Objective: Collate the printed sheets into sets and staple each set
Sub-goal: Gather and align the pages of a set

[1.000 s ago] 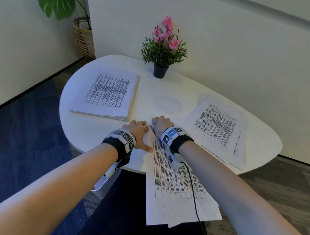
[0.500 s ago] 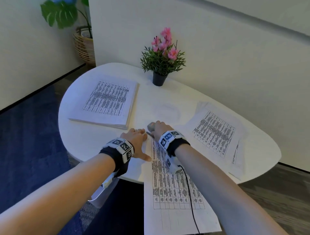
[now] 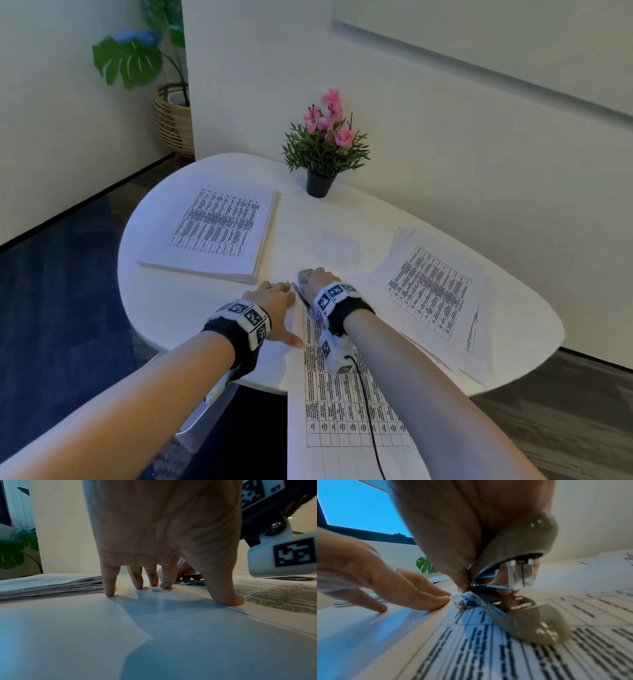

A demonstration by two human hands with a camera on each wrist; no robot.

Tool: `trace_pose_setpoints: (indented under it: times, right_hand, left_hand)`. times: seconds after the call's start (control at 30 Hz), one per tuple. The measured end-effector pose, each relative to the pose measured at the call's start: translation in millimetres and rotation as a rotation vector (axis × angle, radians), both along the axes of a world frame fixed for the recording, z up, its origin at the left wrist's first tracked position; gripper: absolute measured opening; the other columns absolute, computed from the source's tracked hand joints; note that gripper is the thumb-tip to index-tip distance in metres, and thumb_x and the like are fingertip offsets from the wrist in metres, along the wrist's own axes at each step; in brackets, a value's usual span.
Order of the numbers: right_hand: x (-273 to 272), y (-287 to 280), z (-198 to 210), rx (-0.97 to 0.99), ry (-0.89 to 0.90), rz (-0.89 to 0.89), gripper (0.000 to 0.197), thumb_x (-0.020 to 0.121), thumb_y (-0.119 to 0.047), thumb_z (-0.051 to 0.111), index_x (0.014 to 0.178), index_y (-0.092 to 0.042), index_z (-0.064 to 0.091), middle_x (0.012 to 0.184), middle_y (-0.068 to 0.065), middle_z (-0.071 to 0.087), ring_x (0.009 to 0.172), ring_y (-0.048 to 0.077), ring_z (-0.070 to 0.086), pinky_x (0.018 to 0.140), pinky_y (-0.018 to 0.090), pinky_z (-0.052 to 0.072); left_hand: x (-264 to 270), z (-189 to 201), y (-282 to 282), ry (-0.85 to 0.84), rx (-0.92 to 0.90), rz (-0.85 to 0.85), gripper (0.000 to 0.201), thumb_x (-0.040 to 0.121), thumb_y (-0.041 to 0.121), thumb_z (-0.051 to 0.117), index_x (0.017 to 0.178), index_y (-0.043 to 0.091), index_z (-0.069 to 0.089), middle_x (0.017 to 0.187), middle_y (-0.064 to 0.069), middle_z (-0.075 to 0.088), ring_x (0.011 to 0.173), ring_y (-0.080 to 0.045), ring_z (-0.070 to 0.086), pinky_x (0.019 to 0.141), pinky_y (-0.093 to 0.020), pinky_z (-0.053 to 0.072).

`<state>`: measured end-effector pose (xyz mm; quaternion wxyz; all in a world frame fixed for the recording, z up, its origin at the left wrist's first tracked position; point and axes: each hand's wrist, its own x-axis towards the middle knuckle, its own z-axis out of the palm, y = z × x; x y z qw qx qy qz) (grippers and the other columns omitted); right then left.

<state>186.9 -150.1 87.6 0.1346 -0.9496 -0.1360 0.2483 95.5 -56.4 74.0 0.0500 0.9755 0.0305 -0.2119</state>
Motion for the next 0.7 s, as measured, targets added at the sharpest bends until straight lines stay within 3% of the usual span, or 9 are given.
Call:
trace_pose_setpoints:
  times: [0.03,0.13,0.17,0.27,0.43,0.5,0.57,0.6,0.7]
  right_hand:
    - [-0.4,0.2,0.6,0.0,0.007,-0.004,0.033,0.098,-0.024,0.049,0.07,-0.007,0.043,0.063,0.001,0.043,0.051,0.012,0.04,0.043,0.022,0.031]
    - [-2.0,-0.2,1.8,0.024,0.01,-0.012,0.022,0.098,-0.023,0.049,0.094,-0.003,0.054,0.069,-0.001,0.046,0.053,0.012,0.04,0.044,0.023,0.032]
    - [-2.2,0.0,2.7,0.035,0.008,-0.017,0.019,0.098,-0.023,0.049,0.091,-0.005,0.053,0.07,-0.002,0.046,0.053,0.011,0.04,0.044,0.022,0.031]
    - [-0.1,1.2,1.2,0.027,0.028,-0.034,0.037,0.098,-0.022,0.048,0.064,-0.01,0.041,0.061,-0.002,0.045,0.049,0.011,0.04,0.043,0.022,0.031]
    - [-0.8,1.0,5.0,0.013,0.022,0.013,0.038,0.098,-0.026,0.047,0.064,-0.011,0.038,0.062,0.002,0.046,0.05,0.016,0.041,0.047,0.026,0.033]
    - [-3.8,2.6,6.2,0.048,0.008,-0.014,0.027,0.098,-0.025,0.048,0.079,-0.006,0.049,0.077,0.006,0.057,0.061,0.019,0.052,0.053,0.032,0.041]
    - [-5.9,3.3,6.2,0.088,0.006,-0.038,0.025,0.097,-0.021,0.049,0.109,0.0,0.054,0.104,0.011,0.062,0.086,0.027,0.062,0.072,0.04,0.051]
    - [-6.5,4.2,6.4,0.102,0.002,-0.047,0.028,0.098,-0.02,0.049,0.116,0.0,0.053,0.112,0.013,0.062,0.093,0.029,0.062,0.079,0.038,0.051]
    - [-4.8,6.3,11.0,0.15,0.0,-0.115,0.031,0.1,-0.022,0.045,0.11,0.005,0.055,0.109,0.017,0.063,0.104,0.031,0.061,0.079,0.033,0.05]
  left_hand:
    - [0.1,0.2,-0.3,0.0,0.0,0.002,0.105,0.07,0.077,0.057,0.151,0.02,0.022,0.16,0.002,0.008,0.143,-0.026,0.015,0.11,-0.046,0.031]
    - [1.0,-1.3,0.0,0.0,0.004,0.003,0.105,0.07,0.077,0.057,0.151,0.021,0.022,0.16,0.003,0.008,0.143,-0.026,0.016,0.109,-0.046,0.032]
    - [1.9,-1.6,0.2,-0.003,0.008,0.0,0.104,0.069,0.078,0.057,0.15,0.021,0.024,0.16,0.003,0.009,0.142,-0.026,0.017,0.108,-0.046,0.033]
    - [1.6,-3.4,0.4,-0.007,0.005,0.006,0.105,0.069,0.078,0.058,0.15,0.02,0.025,0.16,0.002,0.01,0.141,-0.026,0.019,0.107,-0.046,0.036]
    - [4.4,-8.2,0.7,-0.021,0.004,0.02,0.106,0.068,0.078,0.058,0.15,0.021,0.023,0.16,0.003,0.009,0.141,-0.026,0.019,0.107,-0.047,0.036]
    - [4.8,-8.8,0.6,-0.019,0.003,0.023,0.107,0.067,0.079,0.058,0.15,0.022,0.023,0.159,0.004,0.01,0.14,-0.025,0.02,0.106,-0.048,0.037]
    - [5.4,-9.4,0.3,-0.025,0.009,0.025,0.106,0.066,0.079,0.058,0.15,0.022,0.025,0.159,0.004,0.012,0.139,-0.025,0.021,0.105,-0.047,0.038]
    - [5.3,-10.0,0.3,-0.028,0.012,0.027,0.106,0.066,0.079,0.058,0.15,0.022,0.024,0.159,0.004,0.012,0.139,-0.025,0.021,0.105,-0.046,0.038]
    - [4.4,-8.9,0.9,-0.02,-0.006,0.023,0.107,0.067,0.078,0.058,0.15,0.022,0.023,0.16,0.003,0.01,0.142,-0.026,0.017,0.11,-0.046,0.032]
